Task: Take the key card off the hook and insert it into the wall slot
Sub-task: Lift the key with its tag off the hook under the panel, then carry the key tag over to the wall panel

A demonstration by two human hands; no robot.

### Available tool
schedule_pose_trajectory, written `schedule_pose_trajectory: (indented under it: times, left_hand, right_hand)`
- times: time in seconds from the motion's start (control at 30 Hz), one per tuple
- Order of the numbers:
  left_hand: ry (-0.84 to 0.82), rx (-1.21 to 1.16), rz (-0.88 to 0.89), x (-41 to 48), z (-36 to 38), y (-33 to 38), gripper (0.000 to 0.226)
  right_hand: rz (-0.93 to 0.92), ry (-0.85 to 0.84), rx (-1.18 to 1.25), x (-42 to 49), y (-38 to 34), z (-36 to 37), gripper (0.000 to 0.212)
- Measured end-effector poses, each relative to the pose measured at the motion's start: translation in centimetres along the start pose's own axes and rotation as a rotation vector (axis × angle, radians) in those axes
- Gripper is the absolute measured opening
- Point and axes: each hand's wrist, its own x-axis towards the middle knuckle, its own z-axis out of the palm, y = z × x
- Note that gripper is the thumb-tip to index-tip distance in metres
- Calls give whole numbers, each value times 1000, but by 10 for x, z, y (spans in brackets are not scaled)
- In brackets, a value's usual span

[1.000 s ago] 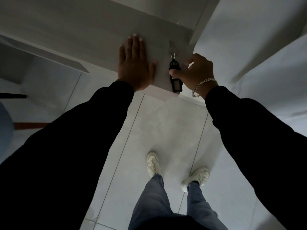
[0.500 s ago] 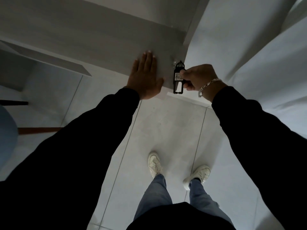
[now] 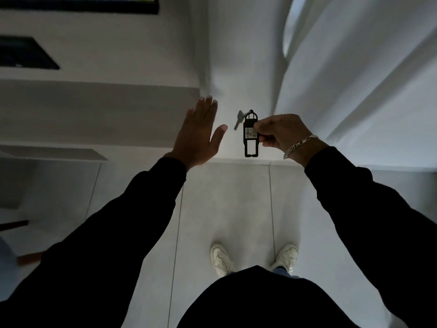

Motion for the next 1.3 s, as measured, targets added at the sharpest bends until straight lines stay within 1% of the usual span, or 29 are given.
schedule_pose_trajectory:
  times: [0.07, 0.2, 0.37, 0.5, 0.7, 0.77, 0.87, 1.13, 1.3]
  left_hand:
    - [37, -14, 55, 8, -1, 26, 64]
    - [56, -19, 153, 27, 3, 87, 64]
    - [109, 8, 282, 47, 28, 177, 64]
    - [154, -62, 285, 61, 59, 254, 68]
    - [202, -156, 247, 71, 91, 344, 66]
    - [210, -138, 287, 77, 99, 369, 66]
    - [230, -114, 378, 95, 114, 411, 66]
    - [283, -151, 641, 175, 171, 536, 64]
    - [286, -172, 669, 246, 225, 619, 66]
  right_hand:
    - [-25, 4, 13, -13, -1, -25, 7]
    - [-96, 4, 58, -44, 1, -84, 8]
    - [-165, 49, 100, -81, 7, -173, 1]
    - [-208, 88, 71, -104, 18, -244, 4]
    - [-270, 91, 46, -142, 31, -343, 4]
    - [-279, 79, 44, -155, 31, -377, 4]
    - [-293, 105, 37, -166, 32, -423, 6]
    - [-325, 181, 44, -168, 38, -554, 8]
    - [-336, 243, 32, -156, 41, -652, 1]
